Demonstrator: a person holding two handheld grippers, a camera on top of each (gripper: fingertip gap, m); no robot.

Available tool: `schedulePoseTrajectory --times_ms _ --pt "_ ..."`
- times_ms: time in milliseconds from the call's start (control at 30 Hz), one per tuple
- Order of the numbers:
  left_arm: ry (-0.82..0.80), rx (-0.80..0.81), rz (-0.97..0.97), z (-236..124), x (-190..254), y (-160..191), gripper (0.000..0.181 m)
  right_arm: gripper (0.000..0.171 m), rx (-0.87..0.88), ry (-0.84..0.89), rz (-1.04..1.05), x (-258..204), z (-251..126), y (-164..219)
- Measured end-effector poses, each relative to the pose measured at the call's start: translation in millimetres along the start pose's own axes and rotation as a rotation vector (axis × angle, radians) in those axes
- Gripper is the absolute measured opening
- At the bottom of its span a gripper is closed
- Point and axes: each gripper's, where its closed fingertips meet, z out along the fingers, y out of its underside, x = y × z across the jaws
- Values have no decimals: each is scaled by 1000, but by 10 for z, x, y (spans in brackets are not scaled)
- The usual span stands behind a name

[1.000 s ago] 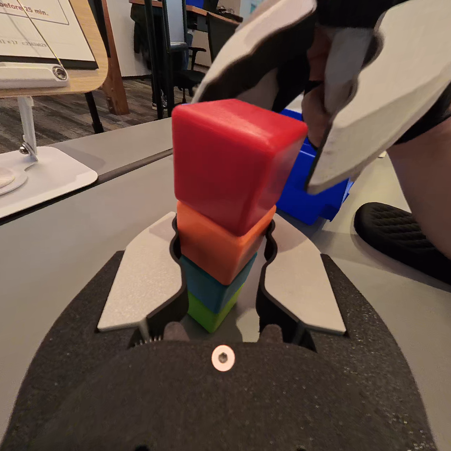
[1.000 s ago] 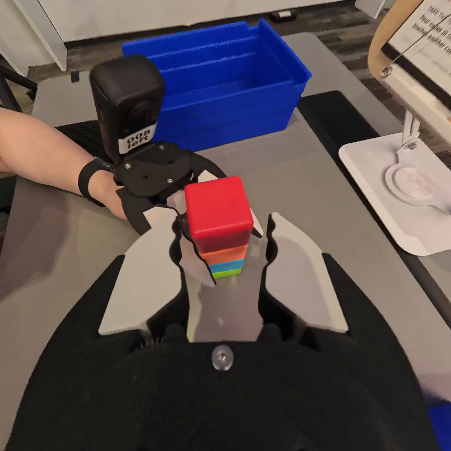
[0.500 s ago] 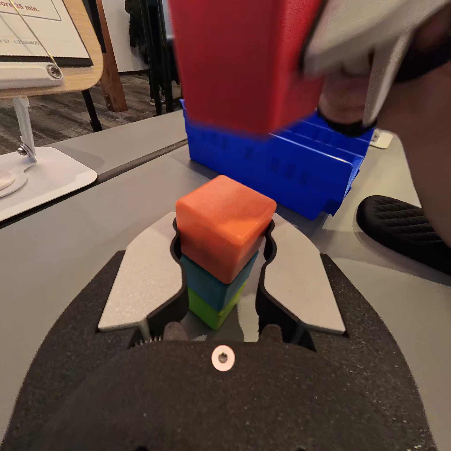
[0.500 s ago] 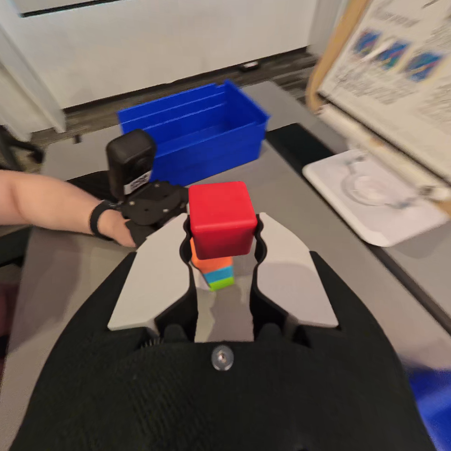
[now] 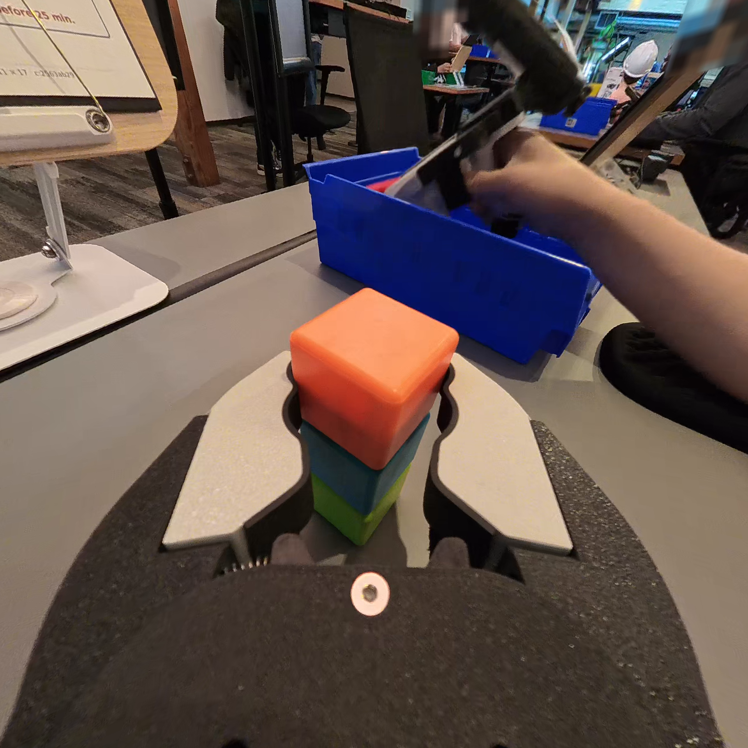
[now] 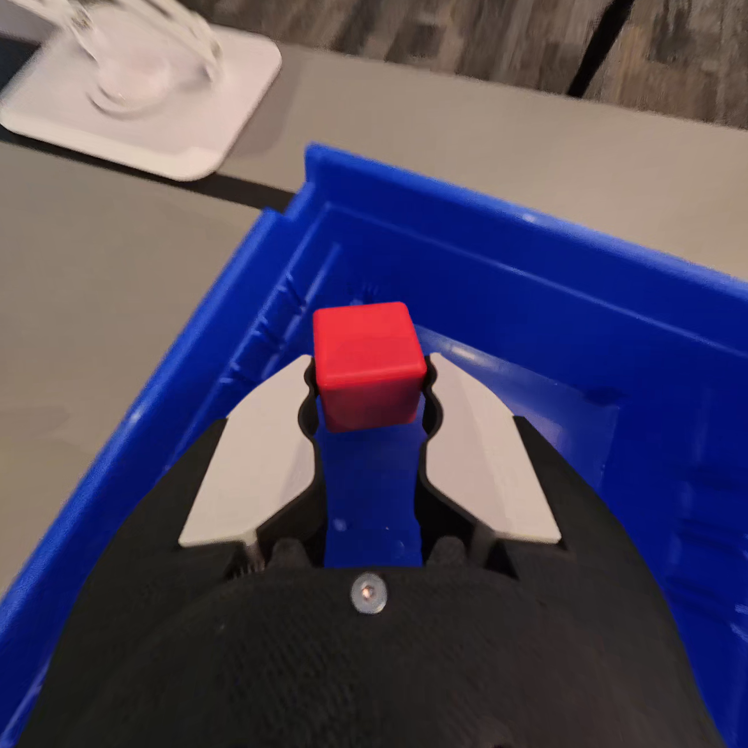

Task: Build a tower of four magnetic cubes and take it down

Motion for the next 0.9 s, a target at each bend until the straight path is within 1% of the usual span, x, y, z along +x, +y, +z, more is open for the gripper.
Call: schedulePoseTrajectory --times_ms 100,167,267,367,400,433,467,533,600,667,700,733,767,833,900 --pt "2 -2 1 0 3 2 66 51 -94 14 -40 11 192 206" --pt "3 -1 2 2 3 1 66 51 -143 42 -86 35 251 302" --pt "2 -3 6 3 3 2 66 51 -178 24 -100 3 262 360" --pt "3 -30 7 11 0 49 66 53 -262 -9 -108 -7 270 510" --pt "2 -64 4 22 -9 107 67 58 -279 -8 -114 8 262 539" --pt "0 -96 -2 33 -24 167 72 61 -287 -5 -117 26 239 543" --pt "3 -114 -11 40 -30 213 75 62 -289 -2 -119 47 191 525" --pt "6 -125 -21 40 -44 264 74 62 -257 15 -125 102 24 409" --pt "9 -150 -15 47 -47 315 73 59 -162 62 -141 164 -227 165" --pt "10 -180 -4 60 -40 371 71 56 -35 97 -168 112 -527 -143" --pt "14 -186 2 62 -31 378 68 56 38 78 -195 -15 -669 -307" --pt "15 -183 7 61 -24 376 66 56 114 21 -229 -226 -795 -462" --pt "13 -183 11 62 -24 376 66 56 185 -80 -264 -520 -908 -591" --pt "17 -187 6 64 -22 381 66 63 292 -355 -324 -1228 -1108 -733" --pt "28 -195 -9 65 -18 393 66 65 314 -601 -386 -1875 -1225 -701"
